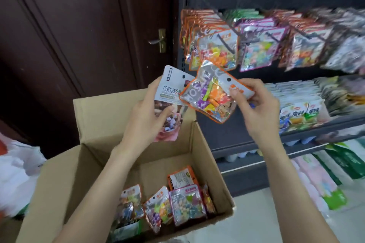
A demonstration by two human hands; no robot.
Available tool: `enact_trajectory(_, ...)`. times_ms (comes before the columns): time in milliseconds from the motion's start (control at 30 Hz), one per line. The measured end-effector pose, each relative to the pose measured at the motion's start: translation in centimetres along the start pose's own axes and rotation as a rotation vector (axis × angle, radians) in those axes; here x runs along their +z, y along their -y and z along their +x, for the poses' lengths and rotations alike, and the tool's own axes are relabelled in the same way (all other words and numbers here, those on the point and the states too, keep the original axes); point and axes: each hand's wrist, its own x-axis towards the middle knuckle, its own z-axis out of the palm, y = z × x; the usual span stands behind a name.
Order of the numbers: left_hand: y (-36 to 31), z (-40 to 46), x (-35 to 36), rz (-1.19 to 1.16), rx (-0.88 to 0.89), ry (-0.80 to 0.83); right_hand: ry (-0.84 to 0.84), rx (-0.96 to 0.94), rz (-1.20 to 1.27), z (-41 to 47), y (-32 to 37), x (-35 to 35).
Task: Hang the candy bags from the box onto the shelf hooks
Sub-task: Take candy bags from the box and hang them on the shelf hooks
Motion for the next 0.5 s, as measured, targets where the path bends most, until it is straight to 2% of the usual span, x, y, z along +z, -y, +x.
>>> enact_trajectory(233, -3.1, 2.1, 0.7, 0.050, 0.053, -0.006, -0.051, -0.034, 0.060, 6.7, -1.4, -1.0)
enact_trajectory(500, -3.7, 2.5, 2.7, -0.022, 0.039, 0.045, -0.083, -0.106, -0.025, 8.3, -3.0, -0.5)
